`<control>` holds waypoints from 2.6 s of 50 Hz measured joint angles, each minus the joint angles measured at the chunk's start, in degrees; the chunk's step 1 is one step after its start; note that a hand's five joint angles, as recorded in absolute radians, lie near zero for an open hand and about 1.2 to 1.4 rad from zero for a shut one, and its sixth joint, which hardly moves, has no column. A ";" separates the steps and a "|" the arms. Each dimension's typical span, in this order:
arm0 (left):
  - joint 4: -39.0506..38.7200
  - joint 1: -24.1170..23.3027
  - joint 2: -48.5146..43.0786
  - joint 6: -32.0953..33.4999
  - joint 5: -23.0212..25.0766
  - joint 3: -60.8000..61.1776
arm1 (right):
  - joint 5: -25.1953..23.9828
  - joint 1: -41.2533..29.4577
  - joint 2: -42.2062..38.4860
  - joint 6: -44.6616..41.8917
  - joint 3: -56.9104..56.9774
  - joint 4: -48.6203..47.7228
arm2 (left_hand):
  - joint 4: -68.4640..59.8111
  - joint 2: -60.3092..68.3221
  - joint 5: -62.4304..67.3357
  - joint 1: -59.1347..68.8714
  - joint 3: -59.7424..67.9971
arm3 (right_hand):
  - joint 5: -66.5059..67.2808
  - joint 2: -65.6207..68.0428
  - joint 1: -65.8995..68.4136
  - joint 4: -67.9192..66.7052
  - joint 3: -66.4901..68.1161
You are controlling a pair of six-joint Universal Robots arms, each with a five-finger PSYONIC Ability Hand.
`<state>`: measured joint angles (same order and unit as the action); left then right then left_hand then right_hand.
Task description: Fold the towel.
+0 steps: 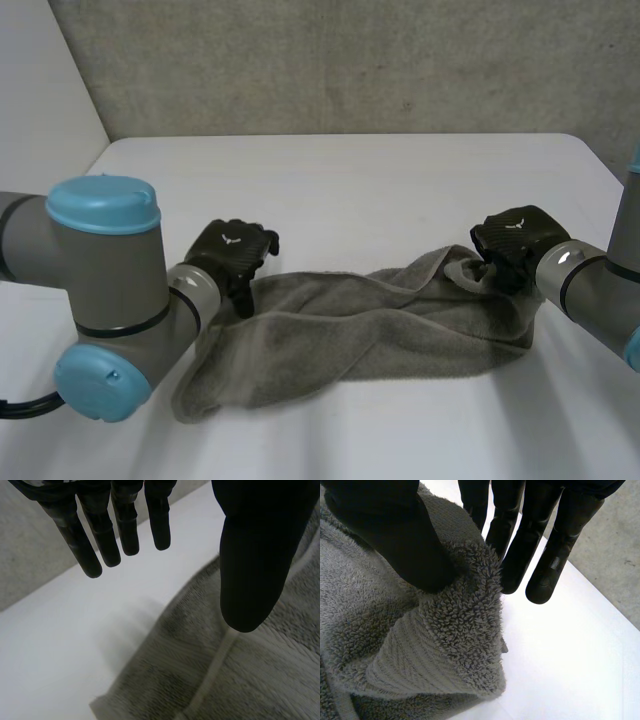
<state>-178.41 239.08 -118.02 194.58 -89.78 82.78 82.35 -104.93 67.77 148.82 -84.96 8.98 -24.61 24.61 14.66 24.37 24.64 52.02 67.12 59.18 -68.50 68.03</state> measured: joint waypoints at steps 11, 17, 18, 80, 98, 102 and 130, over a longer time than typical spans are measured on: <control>3.64 -0.13 -2.91 -0.13 4.74 0.92 | 0.01 0.33 -0.29 -0.41 0.14 -1.10 | -6.25 6.25 6.14 6.47 6.19 | 0.00 0.00 0.00 0.00 0.00; 6.91 -0.17 -3.00 -0.04 6.46 1.33 | 0.01 0.50 -0.44 -0.51 0.13 -1.38 | -7.03 7.06 6.88 7.34 7.05 | 0.00 0.00 0.00 0.00 0.00; 7.10 -0.17 -2.98 -0.01 6.48 1.38 | 0.01 0.51 -0.45 -0.52 0.12 -1.40 | -7.64 7.85 7.48 8.08 7.83 | 0.00 0.00 0.00 0.00 0.00; -21.24 4.23 6.13 6.73 -2.34 9.58 | 1.16 -0.59 -10.62 11.86 20.40 -9.85 | -45.11 44.99 43.64 41.78 44.97 | 0.00 0.35 0.00 -0.13 0.22; -14.49 1.25 12.35 6.74 -1.37 17.41 | 1.14 2.54 -7.24 6.83 12.10 -7.12 | -39.70 39.70 39.96 41.11 39.69 | 0.00 0.35 0.00 -0.13 0.22; -14.05 1.13 10.57 6.86 -1.33 16.63 | 1.12 2.63 -8.49 6.74 12.92 -7.85 | -31.62 31.32 31.60 31.53 31.62 | 0.00 0.35 0.00 -0.13 0.22; -13.61 1.25 9.28 7.61 -1.64 17.16 | 5.46 4.77 -4.64 6.63 6.49 -12.46 | -16.96 16.95 16.84 17.18 16.95 | -42.34 -44.69 -36.53 48.42 -47.39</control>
<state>-192.03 240.33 -108.74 202.19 -91.43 99.94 87.81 -100.16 63.13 155.45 -78.48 -3.48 -41.56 41.56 31.50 41.54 41.59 9.68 22.43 22.65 -20.08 20.65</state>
